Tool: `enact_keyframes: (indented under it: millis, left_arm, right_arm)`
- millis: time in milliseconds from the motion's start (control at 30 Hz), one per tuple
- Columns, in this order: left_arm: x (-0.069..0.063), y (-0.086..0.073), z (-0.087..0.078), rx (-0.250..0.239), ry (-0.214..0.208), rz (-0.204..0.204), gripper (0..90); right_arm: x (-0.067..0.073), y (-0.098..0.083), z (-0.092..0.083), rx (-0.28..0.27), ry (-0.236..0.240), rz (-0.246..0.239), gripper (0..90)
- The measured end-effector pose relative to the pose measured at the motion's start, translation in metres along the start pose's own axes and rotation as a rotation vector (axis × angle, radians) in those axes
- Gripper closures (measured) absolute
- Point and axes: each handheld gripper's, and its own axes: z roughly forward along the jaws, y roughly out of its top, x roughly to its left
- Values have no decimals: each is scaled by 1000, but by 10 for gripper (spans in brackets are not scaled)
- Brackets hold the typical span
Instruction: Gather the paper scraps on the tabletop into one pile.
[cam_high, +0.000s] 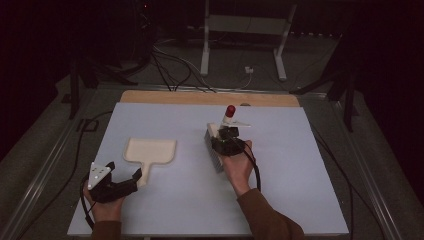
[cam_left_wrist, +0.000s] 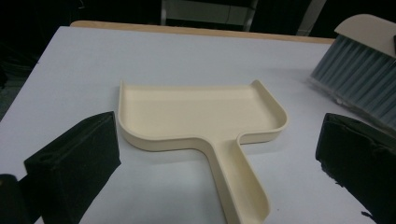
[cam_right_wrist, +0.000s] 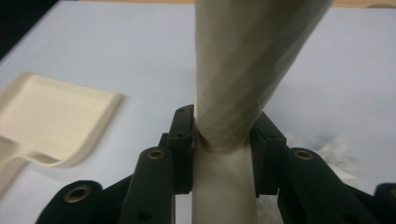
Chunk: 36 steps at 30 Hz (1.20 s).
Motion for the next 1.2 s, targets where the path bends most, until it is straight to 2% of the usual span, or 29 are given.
enact_keyframes:
  millis: [300, 500, 633, 833, 1000, 1200]
  left_arm:
    - [1, 0, 0, 0, 0, -1, 5]
    - [0, 0, 0, 0, -1, 0, 5]
    - [0, 0, 0, 2, 0, 2, 5]
    - [-1, 0, 1, 5, 0, 4, 5]
    - [-1, 0, 1, 6, -1, 4, 5]
    - [-2, 0, 2, 9, 0, 4, 6]
  right_arm:
    - [3, 13, -17, -57, 117, 35, 672]
    - [-8, 26, -30, -95, 115, 46, 672]
    - [-23, 34, -40, -112, 86, 56, 673]
    - [-48, 38, -49, -120, 19, 57, 672]
    - [-68, 34, -54, -111, -71, 35, 673]
    - [-83, 20, -54, -75, -167, 0, 672]
